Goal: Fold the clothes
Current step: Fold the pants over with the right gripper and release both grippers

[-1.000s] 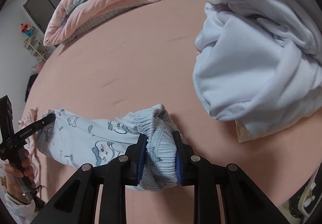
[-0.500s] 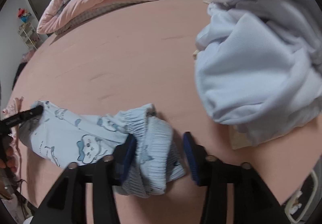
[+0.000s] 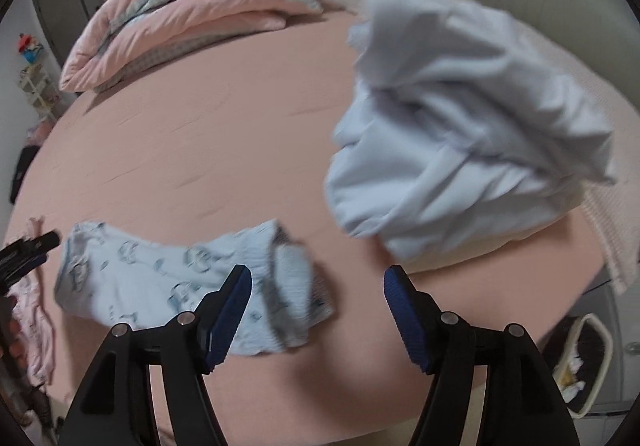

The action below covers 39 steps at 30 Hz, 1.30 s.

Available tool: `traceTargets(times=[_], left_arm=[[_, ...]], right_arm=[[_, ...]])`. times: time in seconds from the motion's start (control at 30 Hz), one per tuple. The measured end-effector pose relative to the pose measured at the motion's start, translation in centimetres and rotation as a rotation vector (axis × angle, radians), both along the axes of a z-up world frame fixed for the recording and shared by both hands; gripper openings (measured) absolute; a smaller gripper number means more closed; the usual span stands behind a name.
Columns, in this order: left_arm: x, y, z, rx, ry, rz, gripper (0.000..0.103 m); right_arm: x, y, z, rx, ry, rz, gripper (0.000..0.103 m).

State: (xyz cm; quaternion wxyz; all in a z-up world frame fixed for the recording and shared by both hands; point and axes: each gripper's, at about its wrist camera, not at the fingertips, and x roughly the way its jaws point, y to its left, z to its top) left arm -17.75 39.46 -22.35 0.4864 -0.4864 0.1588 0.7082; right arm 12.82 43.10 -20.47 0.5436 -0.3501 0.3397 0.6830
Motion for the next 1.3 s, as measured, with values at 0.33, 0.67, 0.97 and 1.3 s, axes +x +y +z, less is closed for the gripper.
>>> traceTargets(times=[0.33, 0.67, 0.97, 1.3], left_arm=[[1.6, -1.7, -1.9, 0.090, -0.168, 0.015, 0.078], [0.5, -4.5, -2.0, 0.297, -0.329, 0.143, 0.079], [2.8, -4.6, -3.0, 0.176, -0.294, 0.048, 0.079], [4.0, -4.1, -3.8, 0.104, -0.249, 0.024, 0.079]], right_arm=[[2.6, -2.7, 0.2, -0.064, 0.252, -0.144, 0.068], [1.9, -4.5, -1.5, -0.163, 0.341, -0.090, 0.069], [2.1, -4.3, -6.5, -0.336, 0.599, -0.143, 0.068], [0.6, -2.3, -8.6, -0.336, 0.681, -0.150, 0.069]])
